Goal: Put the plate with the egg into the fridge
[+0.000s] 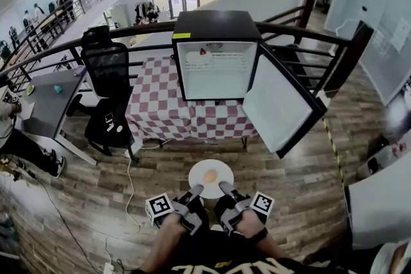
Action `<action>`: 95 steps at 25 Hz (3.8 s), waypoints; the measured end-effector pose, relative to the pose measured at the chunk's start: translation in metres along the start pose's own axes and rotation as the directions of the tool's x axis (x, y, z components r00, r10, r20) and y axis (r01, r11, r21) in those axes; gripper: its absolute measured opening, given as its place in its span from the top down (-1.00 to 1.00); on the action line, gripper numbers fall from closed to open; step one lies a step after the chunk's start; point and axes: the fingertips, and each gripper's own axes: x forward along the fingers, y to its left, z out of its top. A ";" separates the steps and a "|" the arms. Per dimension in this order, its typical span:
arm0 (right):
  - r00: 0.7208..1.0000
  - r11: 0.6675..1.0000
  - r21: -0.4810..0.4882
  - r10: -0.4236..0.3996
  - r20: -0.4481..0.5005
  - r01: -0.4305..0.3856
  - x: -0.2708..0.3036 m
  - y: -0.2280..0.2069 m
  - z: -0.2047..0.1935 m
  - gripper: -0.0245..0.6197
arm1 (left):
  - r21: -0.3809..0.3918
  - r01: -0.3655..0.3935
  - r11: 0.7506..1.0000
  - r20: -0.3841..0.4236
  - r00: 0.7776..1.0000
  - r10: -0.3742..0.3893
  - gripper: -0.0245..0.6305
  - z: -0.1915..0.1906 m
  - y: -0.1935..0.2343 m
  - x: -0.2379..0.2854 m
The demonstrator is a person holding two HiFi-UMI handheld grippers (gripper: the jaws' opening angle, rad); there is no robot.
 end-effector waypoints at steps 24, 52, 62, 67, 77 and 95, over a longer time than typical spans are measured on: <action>1.000 0.999 -0.029 0.026 0.013 -0.026 0.194 0.038 0.015 0.77 | -0.032 0.063 0.997 0.000 0.998 -0.063 0.77 0.183 -0.040 0.064; 0.999 0.987 -0.155 -0.038 0.003 0.038 0.283 0.046 0.107 0.77 | 0.084 0.022 0.996 -0.013 1.000 -0.021 0.76 0.250 -0.047 0.176; 0.994 0.949 -0.299 -0.106 0.005 0.103 0.314 0.048 0.159 0.77 | 0.351 -0.052 0.935 -0.037 0.997 0.070 0.76 0.279 -0.041 0.238; 0.994 0.905 -0.413 -0.112 0.000 0.102 0.335 0.058 0.186 0.77 | 0.441 -0.090 0.893 -0.035 0.993 0.117 0.76 0.292 -0.038 0.265; 0.992 0.872 -0.475 -0.129 0.012 0.119 0.385 0.044 0.236 0.77 | 0.586 -0.123 0.801 -0.020 0.986 0.165 0.76 0.331 -0.025 0.325; 0.968 0.830 -0.498 -0.232 0.099 0.250 0.445 -0.009 0.313 0.77 | 0.471 -0.216 0.855 0.044 0.974 0.222 0.76 0.377 0.040 0.401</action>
